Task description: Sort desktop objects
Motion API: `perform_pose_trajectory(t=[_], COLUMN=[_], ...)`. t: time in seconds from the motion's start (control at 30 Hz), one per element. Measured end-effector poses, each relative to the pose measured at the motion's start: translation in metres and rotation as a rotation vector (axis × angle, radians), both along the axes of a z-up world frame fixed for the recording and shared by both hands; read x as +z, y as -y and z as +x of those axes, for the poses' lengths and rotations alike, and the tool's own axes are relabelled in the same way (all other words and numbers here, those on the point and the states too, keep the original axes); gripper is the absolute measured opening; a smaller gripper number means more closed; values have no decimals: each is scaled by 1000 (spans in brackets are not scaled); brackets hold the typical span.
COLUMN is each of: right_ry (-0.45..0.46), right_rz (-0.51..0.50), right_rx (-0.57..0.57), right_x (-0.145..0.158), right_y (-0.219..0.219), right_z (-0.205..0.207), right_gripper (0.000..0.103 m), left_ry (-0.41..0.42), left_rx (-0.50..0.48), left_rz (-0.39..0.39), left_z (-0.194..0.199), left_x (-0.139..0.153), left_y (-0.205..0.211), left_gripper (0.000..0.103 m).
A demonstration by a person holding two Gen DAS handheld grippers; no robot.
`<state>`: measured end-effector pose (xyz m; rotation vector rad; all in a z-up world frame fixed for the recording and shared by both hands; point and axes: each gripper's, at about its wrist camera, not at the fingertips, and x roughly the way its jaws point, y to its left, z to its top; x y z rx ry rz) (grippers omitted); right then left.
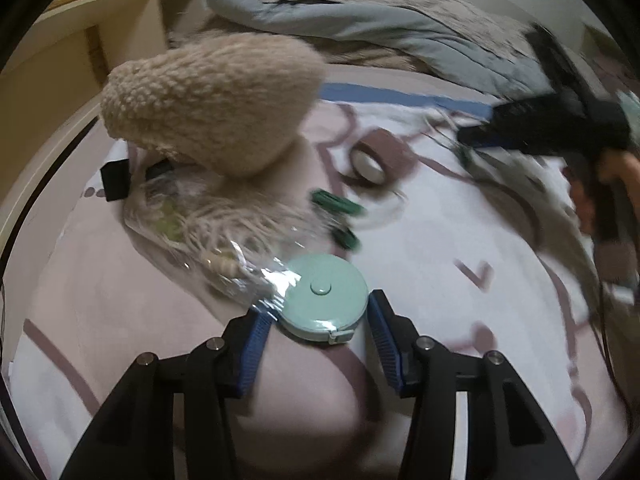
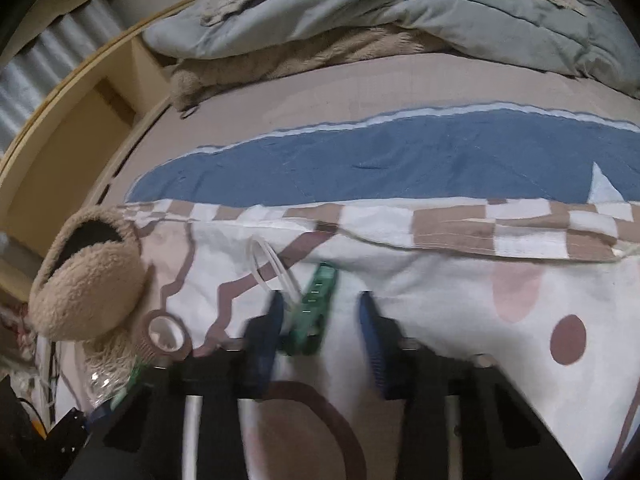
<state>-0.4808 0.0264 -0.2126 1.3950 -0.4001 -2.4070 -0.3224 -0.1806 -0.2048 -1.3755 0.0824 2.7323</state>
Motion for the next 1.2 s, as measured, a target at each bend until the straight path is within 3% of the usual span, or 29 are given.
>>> perform_pose_trajectory(t=[0.2,0.5,0.9,1.07,1.2], right_ry=[-28,-17,60,134,217], right_rz=[42,54,57,-8,-71], right_rx=[82,197,224,212,208], right_x=[23,71,114,112,93], right_y=[-11,-44,-98,-122,-136], right_z=[35,140,294,342,374], right_gripper=[12,12,12,12,12], left_ry=[36,7,-49,-46,-24], left_rx=[-74,-198,-359,-429,-478], left_rz=[113,190,114,97,111], left_z=[35,82,149,176,195], left_x=[10,49,120,133,133], left_y=[-15,-61,-124,-156,-181], left_gripper=[49,49,49,49,49])
